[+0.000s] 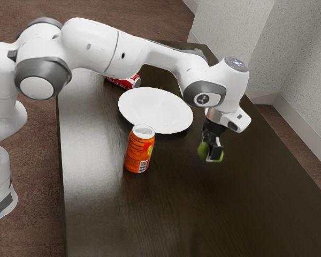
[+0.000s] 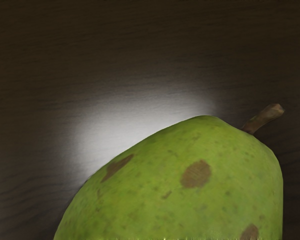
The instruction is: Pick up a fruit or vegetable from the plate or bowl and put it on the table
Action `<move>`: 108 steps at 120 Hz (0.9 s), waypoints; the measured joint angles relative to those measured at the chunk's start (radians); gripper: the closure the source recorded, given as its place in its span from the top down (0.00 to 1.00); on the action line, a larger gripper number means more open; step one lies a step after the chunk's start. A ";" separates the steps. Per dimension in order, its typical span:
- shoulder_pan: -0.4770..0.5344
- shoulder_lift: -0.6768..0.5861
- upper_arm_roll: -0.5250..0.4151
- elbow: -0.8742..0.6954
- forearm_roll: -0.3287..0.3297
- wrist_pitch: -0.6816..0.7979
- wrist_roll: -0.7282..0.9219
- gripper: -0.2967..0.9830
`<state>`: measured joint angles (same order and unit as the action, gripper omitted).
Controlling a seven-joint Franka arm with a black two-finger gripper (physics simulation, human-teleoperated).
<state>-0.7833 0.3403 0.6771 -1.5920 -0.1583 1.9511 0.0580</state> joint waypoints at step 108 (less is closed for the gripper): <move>0.023 0.061 0.013 0.091 -0.113 -0.015 0.002 0.72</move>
<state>-0.7599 0.4013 0.6903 -1.5013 -0.2708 1.9358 0.0603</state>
